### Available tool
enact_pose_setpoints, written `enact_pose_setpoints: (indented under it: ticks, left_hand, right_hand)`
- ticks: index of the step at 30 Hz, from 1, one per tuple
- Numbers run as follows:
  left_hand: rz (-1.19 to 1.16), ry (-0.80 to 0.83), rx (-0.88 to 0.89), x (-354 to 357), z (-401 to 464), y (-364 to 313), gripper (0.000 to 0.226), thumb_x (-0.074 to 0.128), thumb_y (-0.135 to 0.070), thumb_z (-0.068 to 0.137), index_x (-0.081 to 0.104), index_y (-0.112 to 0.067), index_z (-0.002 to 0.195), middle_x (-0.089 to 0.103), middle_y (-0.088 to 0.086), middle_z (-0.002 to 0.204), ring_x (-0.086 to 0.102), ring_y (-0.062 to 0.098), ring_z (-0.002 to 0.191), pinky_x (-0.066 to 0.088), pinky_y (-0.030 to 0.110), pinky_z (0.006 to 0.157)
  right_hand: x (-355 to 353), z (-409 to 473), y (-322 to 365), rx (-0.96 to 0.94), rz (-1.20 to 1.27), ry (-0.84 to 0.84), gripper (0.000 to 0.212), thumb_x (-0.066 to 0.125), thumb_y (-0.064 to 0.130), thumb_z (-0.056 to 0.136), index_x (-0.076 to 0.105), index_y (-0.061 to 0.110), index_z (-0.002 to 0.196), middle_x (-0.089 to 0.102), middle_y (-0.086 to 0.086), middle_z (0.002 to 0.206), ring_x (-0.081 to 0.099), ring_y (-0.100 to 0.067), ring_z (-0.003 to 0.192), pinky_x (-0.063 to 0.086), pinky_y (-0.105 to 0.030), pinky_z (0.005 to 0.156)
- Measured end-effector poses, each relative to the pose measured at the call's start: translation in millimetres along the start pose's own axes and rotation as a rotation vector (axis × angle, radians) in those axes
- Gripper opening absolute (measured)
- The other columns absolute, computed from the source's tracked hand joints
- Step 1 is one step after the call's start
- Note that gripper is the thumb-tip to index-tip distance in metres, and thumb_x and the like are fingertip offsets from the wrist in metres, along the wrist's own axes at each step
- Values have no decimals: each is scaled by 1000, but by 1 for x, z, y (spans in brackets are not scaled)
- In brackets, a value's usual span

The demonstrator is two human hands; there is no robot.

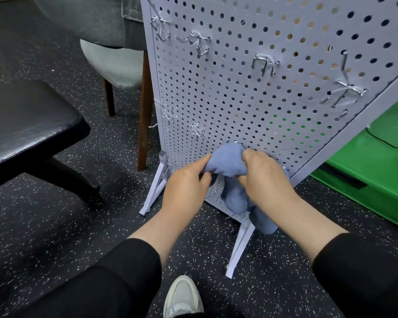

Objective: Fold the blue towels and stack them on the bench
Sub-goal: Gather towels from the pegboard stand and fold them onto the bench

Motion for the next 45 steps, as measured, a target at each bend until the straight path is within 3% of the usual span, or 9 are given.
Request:
enact_pose_setpoints:
  ticks: [7, 11, 14, 19, 22, 24, 33, 39, 45]
  left_hand:
    - [-83, 247, -69, 19, -10, 0, 50, 42, -32, 106, 34, -46, 153, 68, 2, 99, 51, 17, 73, 39, 30, 64]
    - [-235, 305, -127, 14, -14, 0, 65, 37, -12, 100, 25, -44, 155, 63, -15, 118, 57, 8, 75, 39, 20, 60]
    - [-357, 299, -128, 7, -17, -3, 63, 36, -1, 96, 38, -33, 150, 54, -19, 136, 57, 2, 115, 45, 15, 89]
    - [-347, 205, -144, -28, -26, -8, 61, 37, 0, 95, 44, -29, 148, 53, -12, 141, 54, -16, 88, 36, -5, 73]
    - [-289, 90, -135, -79, -41, -12, 55, 39, -3, 98, 48, -27, 147, 52, -10, 148, 51, 0, 127, 36, 9, 102]
    - [-226, -8, -152, -126, -58, -9, 48, 42, -7, 99, 53, -26, 142, 59, -10, 142, 52, 3, 130, 40, 23, 110]
    - [175, -409, -383, -348, -189, 60, 27, 48, -24, 102, 68, -30, 120, 72, -7, 110, 64, 15, 96, 47, 29, 79]
    - [183, -576, -635, -414, -286, 127, 27, 49, -30, 104, 68, -22, 122, 72, 0, 117, 61, 18, 100, 43, 28, 79]
    - [297, -567, -578, -436, -302, 134, 28, 47, -35, 104, 67, -26, 121, 71, -2, 113, 62, 23, 103, 54, 41, 84]
  right_hand:
    - [-6, -4, 7, -14, -260, 417, 34, 71, 43, 86, 50, 18, 97, 66, -5, 101, 63, -28, 101, 49, -36, 81]
    - [-33, -7, 8, -72, -100, 282, 19, 62, 22, 91, 59, 16, 108, 68, -5, 105, 62, -30, 106, 48, -35, 79]
    - [-43, -10, 13, -97, -20, 186, 34, 52, 12, 94, 62, 16, 127, 71, -8, 119, 61, -30, 114, 49, -39, 92]
    - [-58, -10, 30, -140, 41, 61, 28, 52, 22, 101, 66, 21, 125, 71, -4, 119, 62, -26, 113, 49, -36, 92]
    - [-73, -15, 72, -238, 128, 54, 27, 55, 28, 102, 68, 21, 124, 71, 0, 119, 64, -21, 110, 46, -31, 89]
    - [-79, -24, 116, -347, 150, 98, 27, 56, 33, 102, 68, 22, 124, 71, 2, 118, 64, -20, 109, 48, -32, 89]
    - [-85, -108, 345, -738, 318, 254, 16, 58, 40, 100, 68, 33, 110, 70, 13, 96, 65, -12, 89, 55, -39, 84]
    - [-69, -157, 441, -854, 339, 255, 32, 57, 36, 102, 63, 25, 132, 64, 9, 126, 60, -11, 115, 42, -24, 89]
    - [-42, -148, 520, -889, 234, 126, 46, 61, 36, 100, 56, 13, 140, 55, -4, 144, 54, -25, 129, 44, -38, 105]
Point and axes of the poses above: each hand's wrist, its own z-axis towards the middle knuckle, its own x-axis out of the palm, y = z × x, the point moved 4 cm from there along z, towards the middle knuckle
